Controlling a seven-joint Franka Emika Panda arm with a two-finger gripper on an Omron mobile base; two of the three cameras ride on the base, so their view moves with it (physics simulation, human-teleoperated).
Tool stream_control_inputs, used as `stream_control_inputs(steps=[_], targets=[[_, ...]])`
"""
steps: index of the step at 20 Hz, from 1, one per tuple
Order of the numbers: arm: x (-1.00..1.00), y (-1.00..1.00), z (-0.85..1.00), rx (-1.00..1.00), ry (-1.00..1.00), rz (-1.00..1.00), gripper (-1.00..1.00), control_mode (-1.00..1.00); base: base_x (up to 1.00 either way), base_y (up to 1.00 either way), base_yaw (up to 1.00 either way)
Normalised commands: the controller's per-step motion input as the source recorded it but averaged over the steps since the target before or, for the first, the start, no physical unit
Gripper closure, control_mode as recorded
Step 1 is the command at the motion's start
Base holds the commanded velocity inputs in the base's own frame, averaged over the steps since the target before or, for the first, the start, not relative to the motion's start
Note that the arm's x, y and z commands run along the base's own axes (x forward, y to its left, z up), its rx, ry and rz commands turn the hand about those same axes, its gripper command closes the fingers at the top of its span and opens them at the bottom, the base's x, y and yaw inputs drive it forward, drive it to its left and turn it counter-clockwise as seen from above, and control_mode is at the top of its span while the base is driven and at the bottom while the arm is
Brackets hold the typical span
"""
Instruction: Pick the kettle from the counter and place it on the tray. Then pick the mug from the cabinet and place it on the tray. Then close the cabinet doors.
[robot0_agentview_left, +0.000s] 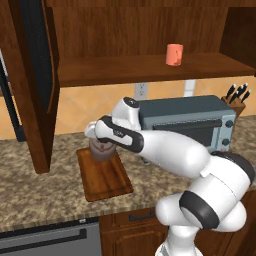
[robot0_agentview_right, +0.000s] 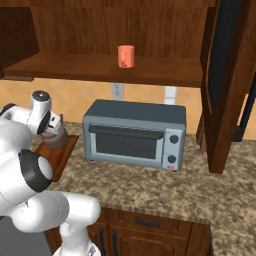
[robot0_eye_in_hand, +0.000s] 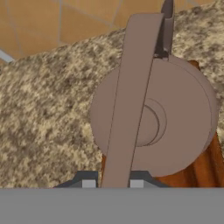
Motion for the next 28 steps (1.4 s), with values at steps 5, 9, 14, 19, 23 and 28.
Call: stream_control_inputs(steps=[5, 9, 14, 19, 23, 28], targets=[[0.02, 0.16, -0.24, 0.00, -0.02, 0.00, 1.00, -1.00, 0.00, 0.00, 0.00], [0.00, 0.15, -0.16, 0.00, 0.00, 0.00, 1.00, -1.00, 0.00, 0.00, 0.00], [0.00, 0.01, -0.06, 0.02, 0.00, -0.02, 1.00, -1.00, 0.00, 0.00, 0.00], [-0.02, 0.03, -0.06, 0.02, 0.00, -0.07, 1.00, -1.00, 0.00, 0.00, 0.00], [-0.01, 0.18, -0.13, 0.00, 0.00, -0.11, -1.00, -1.00, 0.00, 0.00, 0.00], [0.00, 0.00, -0.07, 0.03, 0.00, -0.06, -1.00, -1.00, 0.00, 0.00, 0.00]])
